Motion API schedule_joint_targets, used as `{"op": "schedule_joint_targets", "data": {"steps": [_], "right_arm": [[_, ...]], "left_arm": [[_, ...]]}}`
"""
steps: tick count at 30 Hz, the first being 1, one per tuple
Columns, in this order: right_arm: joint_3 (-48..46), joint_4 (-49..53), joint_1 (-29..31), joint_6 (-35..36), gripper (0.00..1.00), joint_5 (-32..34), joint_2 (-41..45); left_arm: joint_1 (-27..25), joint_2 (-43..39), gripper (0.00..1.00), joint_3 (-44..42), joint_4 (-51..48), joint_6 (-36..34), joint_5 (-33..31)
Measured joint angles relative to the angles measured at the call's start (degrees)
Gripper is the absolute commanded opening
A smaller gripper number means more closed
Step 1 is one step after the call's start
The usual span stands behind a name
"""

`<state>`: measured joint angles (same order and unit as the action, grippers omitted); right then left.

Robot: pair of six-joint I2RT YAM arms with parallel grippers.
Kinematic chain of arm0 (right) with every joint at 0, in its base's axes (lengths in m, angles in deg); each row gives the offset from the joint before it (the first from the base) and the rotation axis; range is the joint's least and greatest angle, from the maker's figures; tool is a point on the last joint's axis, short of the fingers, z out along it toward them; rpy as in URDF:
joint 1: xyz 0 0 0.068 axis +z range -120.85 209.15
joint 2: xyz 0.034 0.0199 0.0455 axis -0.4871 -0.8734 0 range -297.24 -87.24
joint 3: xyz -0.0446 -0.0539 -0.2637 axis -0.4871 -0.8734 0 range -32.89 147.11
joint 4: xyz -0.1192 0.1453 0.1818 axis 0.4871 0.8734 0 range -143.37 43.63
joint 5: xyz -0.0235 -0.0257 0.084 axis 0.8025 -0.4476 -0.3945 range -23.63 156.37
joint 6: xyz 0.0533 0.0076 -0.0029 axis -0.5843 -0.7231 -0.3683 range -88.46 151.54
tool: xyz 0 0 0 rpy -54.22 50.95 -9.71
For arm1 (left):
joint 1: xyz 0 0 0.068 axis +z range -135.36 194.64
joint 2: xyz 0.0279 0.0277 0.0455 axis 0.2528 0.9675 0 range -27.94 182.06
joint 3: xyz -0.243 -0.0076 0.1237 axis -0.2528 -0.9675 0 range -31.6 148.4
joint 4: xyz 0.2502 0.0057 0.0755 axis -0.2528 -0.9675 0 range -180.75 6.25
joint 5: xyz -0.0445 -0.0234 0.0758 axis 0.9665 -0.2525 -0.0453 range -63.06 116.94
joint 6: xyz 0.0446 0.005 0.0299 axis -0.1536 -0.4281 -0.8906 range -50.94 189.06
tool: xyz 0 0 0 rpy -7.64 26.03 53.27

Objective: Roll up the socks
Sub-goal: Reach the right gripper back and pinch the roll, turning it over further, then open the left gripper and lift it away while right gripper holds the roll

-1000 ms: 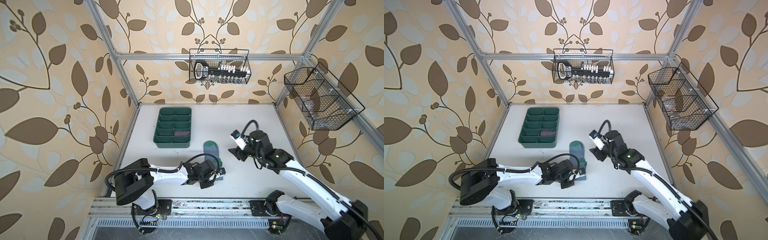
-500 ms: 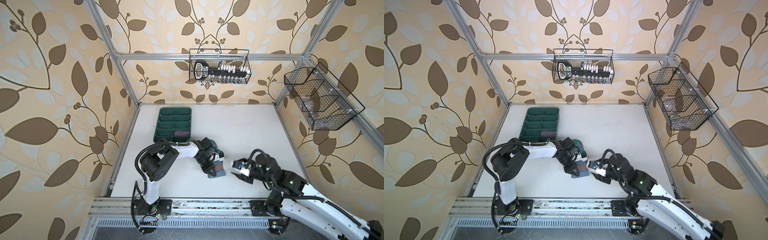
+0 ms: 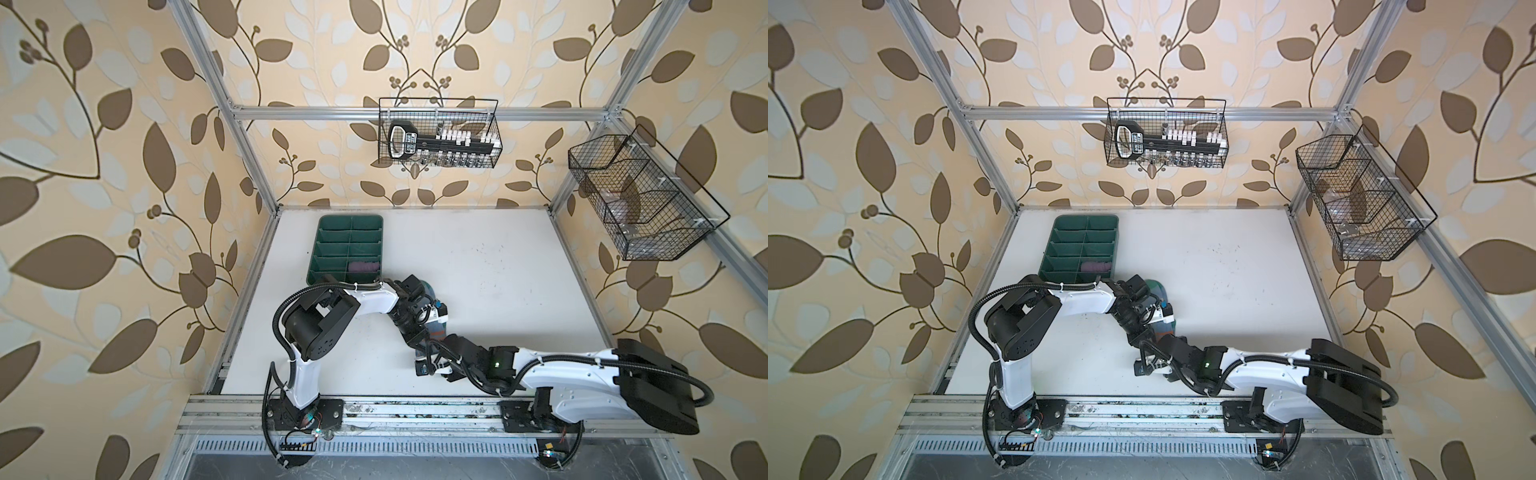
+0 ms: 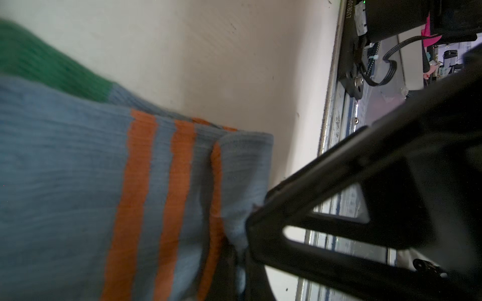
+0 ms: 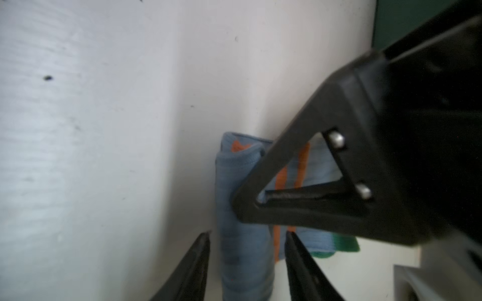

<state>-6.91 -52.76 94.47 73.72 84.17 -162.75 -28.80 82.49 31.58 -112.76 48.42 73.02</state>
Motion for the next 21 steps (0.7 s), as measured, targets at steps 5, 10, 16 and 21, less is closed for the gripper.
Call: {"op": "schedule_joint_targets", "data": {"steps": [5, 10, 16, 21], "right_arm": [[1.6, -0.6, -0.1, -0.5, 0.09, 0.7, -4.0], [5.0, 5.7, 0.2, -2.3, 0.00, 0.0, -3.5], [11.2, 17.4, -0.1, -6.2, 0.00, -6.4, -2.7], [14.6, 25.7, -2.4, -9.1, 0.00, -15.7, -5.3]], "left_arm": [[0.0, -0.2, 0.00, 0.1, -0.7, -0.1, -0.4], [-0.2, -3.1, 0.12, 0.0, -2.0, 0.2, -4.1], [-0.7, -18.4, 0.21, -4.0, 1.8, 3.6, -20.3], [0.0, -38.0, 0.38, -8.9, 9.5, 3.7, -44.1]]}}
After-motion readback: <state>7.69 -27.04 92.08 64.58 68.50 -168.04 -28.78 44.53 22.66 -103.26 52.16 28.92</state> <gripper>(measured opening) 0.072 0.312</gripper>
